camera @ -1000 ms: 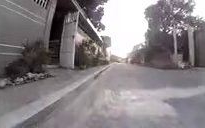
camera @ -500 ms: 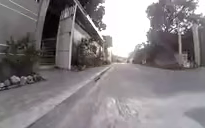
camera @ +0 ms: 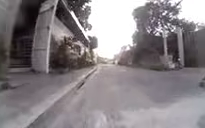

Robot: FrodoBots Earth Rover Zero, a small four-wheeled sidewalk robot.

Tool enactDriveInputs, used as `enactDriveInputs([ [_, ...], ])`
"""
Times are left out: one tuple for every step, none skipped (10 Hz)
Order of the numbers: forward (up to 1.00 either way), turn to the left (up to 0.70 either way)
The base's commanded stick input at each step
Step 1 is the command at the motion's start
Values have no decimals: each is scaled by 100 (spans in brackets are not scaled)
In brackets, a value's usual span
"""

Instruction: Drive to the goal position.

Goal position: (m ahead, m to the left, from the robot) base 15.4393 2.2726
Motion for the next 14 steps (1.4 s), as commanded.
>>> enactDriveInputs([
  [100, -19],
  [100, -7],
  [100, 0],
  [100, 0],
  [100, 0],
  [100, 0],
  [100, 0],
  [100, 0],
  [100, 0],
  [100, 0],
  [100, 0],
  [100, 0],
  [100, 0],
  [100, 0],
])
